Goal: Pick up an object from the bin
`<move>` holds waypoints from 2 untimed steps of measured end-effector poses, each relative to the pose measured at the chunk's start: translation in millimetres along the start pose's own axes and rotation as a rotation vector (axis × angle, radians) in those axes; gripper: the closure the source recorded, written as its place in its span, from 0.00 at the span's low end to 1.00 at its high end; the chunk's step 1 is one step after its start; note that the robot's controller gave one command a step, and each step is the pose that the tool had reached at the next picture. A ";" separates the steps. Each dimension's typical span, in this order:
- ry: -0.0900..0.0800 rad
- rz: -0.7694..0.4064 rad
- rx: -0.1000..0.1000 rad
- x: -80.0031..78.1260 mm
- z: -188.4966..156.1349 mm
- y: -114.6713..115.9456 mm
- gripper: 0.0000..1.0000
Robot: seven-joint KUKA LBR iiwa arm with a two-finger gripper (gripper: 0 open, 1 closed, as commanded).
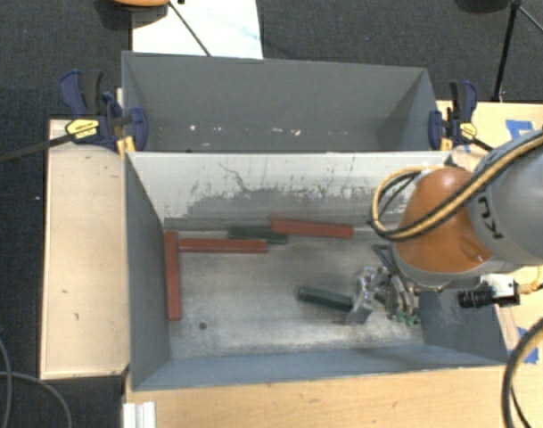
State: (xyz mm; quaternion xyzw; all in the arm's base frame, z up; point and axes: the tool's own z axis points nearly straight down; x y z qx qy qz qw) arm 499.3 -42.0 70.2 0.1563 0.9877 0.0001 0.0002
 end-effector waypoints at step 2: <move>-0.001 -0.021 0.000 -19.5 -90.8 -44.2 1.00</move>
Offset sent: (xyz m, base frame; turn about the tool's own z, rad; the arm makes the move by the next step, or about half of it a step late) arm 0.0000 0.0000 0.0000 0.0000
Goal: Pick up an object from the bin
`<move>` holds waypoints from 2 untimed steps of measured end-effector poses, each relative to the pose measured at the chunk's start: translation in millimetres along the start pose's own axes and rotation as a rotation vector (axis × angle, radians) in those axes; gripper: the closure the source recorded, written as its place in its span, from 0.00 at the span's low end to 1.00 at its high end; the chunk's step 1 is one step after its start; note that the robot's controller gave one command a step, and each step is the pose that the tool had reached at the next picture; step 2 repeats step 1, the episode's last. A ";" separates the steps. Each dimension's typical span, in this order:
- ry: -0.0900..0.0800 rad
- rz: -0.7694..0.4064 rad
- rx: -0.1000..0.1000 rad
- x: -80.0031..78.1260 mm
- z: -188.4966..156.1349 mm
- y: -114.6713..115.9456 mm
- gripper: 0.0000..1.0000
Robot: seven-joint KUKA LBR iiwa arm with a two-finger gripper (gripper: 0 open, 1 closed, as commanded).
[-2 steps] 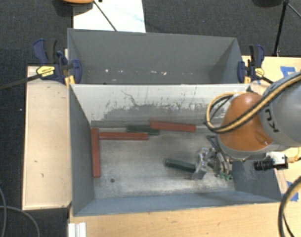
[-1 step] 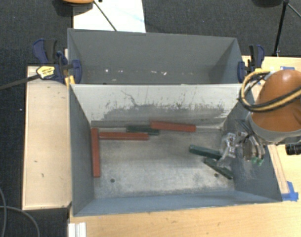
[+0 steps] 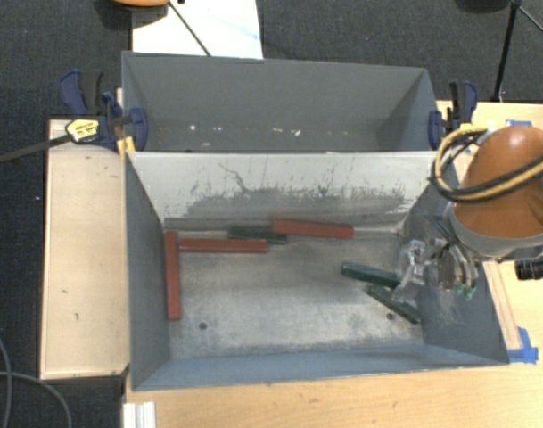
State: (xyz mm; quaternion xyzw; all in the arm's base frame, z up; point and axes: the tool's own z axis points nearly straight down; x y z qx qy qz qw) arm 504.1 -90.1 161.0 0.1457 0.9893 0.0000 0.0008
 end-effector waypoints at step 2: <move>0.000 -0.134 0.000 -47.3 -70.8 -6.2 1.00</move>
Offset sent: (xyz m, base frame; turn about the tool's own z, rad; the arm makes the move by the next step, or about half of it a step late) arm 0.0000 0.0000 0.0000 0.0000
